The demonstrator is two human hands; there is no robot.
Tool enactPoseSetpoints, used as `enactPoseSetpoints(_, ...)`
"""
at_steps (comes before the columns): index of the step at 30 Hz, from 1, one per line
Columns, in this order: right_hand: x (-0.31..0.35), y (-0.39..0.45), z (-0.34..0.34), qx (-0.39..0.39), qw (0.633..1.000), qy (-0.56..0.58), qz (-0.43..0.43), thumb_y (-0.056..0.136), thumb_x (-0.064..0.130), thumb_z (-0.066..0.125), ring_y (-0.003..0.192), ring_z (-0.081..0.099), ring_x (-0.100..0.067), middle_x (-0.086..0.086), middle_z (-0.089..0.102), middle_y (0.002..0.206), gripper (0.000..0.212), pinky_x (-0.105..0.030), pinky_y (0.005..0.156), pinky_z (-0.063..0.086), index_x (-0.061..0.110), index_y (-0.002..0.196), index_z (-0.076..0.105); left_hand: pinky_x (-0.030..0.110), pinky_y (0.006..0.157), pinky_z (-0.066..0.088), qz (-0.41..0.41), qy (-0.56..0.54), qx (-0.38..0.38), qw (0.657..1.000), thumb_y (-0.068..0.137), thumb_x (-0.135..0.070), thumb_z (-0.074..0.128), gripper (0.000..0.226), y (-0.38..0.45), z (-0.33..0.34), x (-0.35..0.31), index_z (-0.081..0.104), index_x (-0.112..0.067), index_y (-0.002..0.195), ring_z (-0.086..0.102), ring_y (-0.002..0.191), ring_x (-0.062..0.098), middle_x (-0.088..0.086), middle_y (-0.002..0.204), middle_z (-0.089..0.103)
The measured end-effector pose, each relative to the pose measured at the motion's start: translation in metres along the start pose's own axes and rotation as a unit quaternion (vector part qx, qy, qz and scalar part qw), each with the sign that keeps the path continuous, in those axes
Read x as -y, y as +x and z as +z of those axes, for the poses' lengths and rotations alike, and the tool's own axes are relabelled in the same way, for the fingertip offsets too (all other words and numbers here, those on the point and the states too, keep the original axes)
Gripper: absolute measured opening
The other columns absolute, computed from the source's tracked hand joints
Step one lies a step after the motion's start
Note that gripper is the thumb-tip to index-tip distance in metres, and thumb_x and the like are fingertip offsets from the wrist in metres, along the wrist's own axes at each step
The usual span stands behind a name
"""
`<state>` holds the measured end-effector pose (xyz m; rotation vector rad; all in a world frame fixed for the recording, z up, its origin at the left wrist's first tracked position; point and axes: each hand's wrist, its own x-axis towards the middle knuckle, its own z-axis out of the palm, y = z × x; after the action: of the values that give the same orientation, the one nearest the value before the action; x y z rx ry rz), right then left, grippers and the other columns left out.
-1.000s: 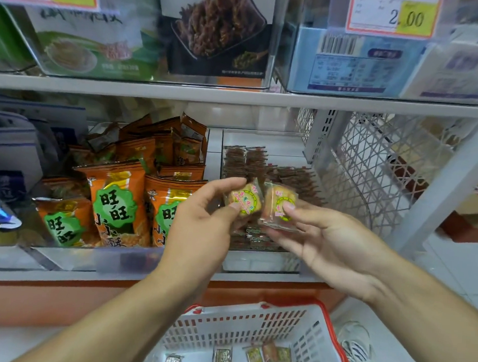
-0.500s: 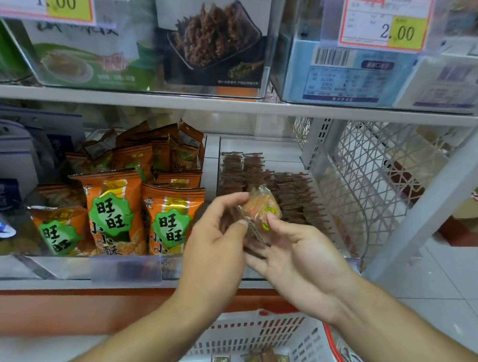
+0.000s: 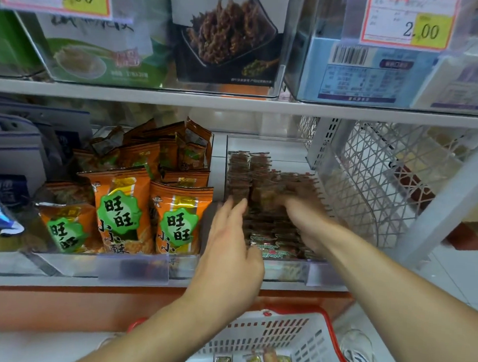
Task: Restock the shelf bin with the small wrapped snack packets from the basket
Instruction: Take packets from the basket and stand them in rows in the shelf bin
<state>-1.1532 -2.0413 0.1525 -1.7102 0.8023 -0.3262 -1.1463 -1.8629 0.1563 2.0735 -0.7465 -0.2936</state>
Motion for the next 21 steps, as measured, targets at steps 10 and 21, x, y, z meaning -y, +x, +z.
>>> enactPoseSetpoints(10, -0.010, 0.005, 0.024, -0.031, 0.995, -0.048, -0.080, 0.088, 0.018, 0.060, 0.103, 0.059, -0.007, 0.027, 0.057, 0.102, 0.054, -0.024, 0.085, 0.048, 0.039, 0.136, 0.046, 0.018, 0.117, 0.001, 0.012, 0.018, 0.012, 1.000, 0.099, -0.012, 0.051, 0.075, 0.000, -0.001, 0.003, 0.014, -0.035, 0.160, -0.003, 0.152, -0.002, -0.018, 0.168, -0.002)
enactPoseSetpoints(21, -0.011, 0.007, 0.017, -0.008, 0.968, -0.232, -0.097, 0.085, 0.011, 0.070, 0.122, 0.059, -0.023, 0.001, 0.058, 0.136, 0.086, -0.029, 0.094, 0.050, 0.029, 0.155, 0.025, 0.014, 0.111, -0.007, 0.032, 0.034, 0.013, 0.999, 0.099, -0.012, 0.050, 0.073, -0.002, -0.002, 0.006, 0.016, -0.035, 0.159, -0.007, 0.153, -0.001, -0.017, 0.168, -0.002)
